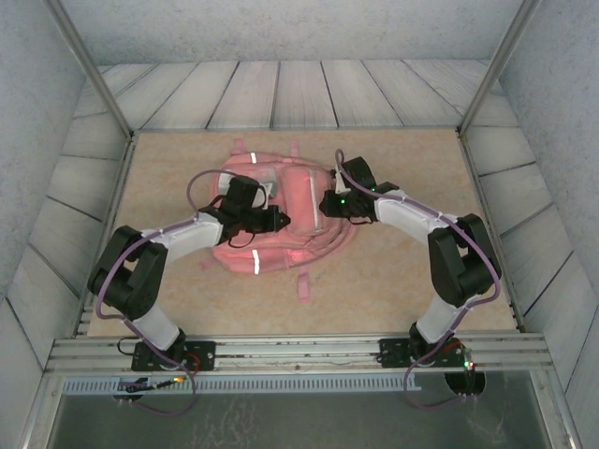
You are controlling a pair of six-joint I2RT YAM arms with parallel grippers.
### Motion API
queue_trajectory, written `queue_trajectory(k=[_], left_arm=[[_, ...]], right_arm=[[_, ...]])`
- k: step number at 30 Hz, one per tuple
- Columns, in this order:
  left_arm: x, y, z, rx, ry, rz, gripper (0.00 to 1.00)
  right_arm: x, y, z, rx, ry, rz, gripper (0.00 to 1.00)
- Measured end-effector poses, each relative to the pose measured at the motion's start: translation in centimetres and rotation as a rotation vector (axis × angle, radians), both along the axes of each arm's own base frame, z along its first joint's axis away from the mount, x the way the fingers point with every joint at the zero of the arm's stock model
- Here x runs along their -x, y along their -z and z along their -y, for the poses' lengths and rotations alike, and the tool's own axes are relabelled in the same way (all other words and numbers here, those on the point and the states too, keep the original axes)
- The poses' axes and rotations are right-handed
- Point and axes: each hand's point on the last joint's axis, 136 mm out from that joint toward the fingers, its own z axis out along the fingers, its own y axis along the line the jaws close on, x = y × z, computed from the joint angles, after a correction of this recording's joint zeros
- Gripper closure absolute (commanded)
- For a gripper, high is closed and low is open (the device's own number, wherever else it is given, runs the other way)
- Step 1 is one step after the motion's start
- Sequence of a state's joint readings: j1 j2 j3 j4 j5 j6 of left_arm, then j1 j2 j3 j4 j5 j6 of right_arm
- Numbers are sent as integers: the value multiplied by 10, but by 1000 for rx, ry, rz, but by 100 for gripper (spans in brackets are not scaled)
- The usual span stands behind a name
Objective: Pack the student bag
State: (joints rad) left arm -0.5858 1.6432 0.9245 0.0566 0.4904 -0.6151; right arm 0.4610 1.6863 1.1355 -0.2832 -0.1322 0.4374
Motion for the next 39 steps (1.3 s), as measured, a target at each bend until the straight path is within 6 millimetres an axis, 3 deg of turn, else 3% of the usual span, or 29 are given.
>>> queue_trajectory(k=[6,12,25,31,34,39], left_arm=[[4,0,8,18,0,-20,95],[7,2,10,22,9,-35,95],[10,4,11,16,18,-45,95],[10,5,11,16,18,-46,95],[10,5,12,18,21,-48,95],[10,5,13,20,24,-50,95]], right_arm=[[13,-11,3,-13,-5,-25,55],[45,-26,7,-56,-3,-47,50],[108,14,5,-4,-3,-228,41],[125,19,-4,-13,-31,-266,40],[131,21,-11,-47,-37,-271,44],[125,21,-22,-117,4,-251,53]])
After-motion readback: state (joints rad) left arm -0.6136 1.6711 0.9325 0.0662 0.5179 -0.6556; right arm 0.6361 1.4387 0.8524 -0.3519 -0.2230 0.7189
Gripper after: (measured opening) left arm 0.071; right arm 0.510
